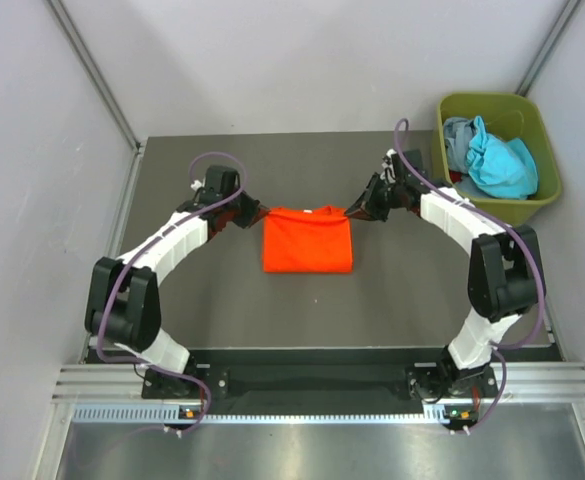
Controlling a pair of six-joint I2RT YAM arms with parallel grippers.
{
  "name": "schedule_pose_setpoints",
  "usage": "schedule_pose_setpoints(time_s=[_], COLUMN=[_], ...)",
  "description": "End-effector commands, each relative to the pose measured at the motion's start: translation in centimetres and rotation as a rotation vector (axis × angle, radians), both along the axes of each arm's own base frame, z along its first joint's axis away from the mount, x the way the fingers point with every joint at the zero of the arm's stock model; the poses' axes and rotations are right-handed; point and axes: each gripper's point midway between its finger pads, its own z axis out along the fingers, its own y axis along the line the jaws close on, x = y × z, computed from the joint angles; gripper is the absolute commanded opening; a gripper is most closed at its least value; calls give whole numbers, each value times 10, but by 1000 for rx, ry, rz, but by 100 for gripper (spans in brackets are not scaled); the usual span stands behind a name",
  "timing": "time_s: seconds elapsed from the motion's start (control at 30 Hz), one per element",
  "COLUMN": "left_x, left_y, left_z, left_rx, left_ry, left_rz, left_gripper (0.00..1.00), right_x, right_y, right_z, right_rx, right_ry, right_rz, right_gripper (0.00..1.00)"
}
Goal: Fold and stack the t-shirts
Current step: Fold the tshirt
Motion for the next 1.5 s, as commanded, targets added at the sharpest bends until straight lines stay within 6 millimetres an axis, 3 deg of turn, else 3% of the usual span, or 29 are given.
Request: schedule_pose_setpoints(time_s=[0.0, 0.07, 0.43, 0.7, 0.87, 1.1, 1.47], left_x=[23, 28, 60, 86, 99, 107, 121], left_y=[-1, -1, -17, 0, 0, 3, 19], left_z=[15, 5, -9, -22, -36, -57, -72], left_rx=[-26, -23, -36, -49, -73, -67, -64], left_ry=[-79, -56, -45, -29, -9, 24, 28], left_rz=[-29, -40, -162, -138, -132, -132, -94], left_gripper=[0, 0, 0, 0, 0, 0, 0], right_x=[20, 24, 48, 73, 86, 104, 125], right_y=[4, 5, -6, -8, -7, -10, -11], right_z=[16, 12, 4, -8, -19, -28, -48], right_rx=[47, 54, 63, 92, 107, 111, 111], right_ry=[-54, -44, -38, -23, -5, -4, 10], right_rz=[30, 31, -1, 0, 3, -4, -11], right_gripper=[0, 0, 0, 3, 3, 3, 9])
